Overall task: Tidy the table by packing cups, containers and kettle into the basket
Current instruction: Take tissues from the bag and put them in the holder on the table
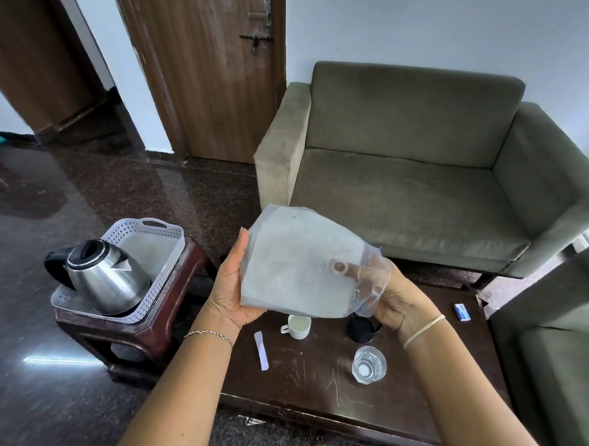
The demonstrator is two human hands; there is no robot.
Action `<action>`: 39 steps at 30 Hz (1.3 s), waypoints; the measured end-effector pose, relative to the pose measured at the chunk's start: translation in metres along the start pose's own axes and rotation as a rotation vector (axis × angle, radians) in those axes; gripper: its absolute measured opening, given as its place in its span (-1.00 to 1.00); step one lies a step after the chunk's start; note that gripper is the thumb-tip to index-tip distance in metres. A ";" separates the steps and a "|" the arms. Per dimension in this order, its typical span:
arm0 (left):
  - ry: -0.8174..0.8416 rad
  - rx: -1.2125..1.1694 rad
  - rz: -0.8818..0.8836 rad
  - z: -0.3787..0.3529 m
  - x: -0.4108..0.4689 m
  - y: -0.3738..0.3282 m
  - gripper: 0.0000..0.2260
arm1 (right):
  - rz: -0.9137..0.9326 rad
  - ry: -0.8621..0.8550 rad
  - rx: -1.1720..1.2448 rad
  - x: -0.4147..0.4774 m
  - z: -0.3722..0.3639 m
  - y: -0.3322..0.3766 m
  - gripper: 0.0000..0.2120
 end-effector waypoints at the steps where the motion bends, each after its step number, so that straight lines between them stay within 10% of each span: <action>1: -0.002 -0.003 -0.007 0.001 0.000 0.000 -0.40 | -0.010 0.022 0.008 0.000 -0.003 -0.001 -0.88; 7: -0.021 -0.013 -0.007 0.012 0.005 -0.004 -0.40 | -0.019 0.223 0.074 -0.001 -0.030 -0.009 -0.80; 14: -0.126 0.062 0.085 0.046 0.015 -0.014 -0.48 | 0.074 -0.044 0.078 0.038 -0.009 -0.033 -0.82; 18: -0.183 0.139 0.141 0.070 0.017 -0.020 -0.57 | 0.112 -0.045 -0.050 0.050 -0.010 -0.028 -0.57; 39: -0.555 0.087 -0.003 0.173 -0.012 -0.076 -0.77 | 0.108 -0.043 -0.016 0.083 0.037 -0.002 -0.71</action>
Point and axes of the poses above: each hand's wrist, its own x-axis towards the middle knuckle, its own z-axis out of the back of the hand, y = z × x, the point moved 10 cm from there along x, towards the middle knuckle, and after that the axes turned 8 degrees about x, right-handed, at the moved point
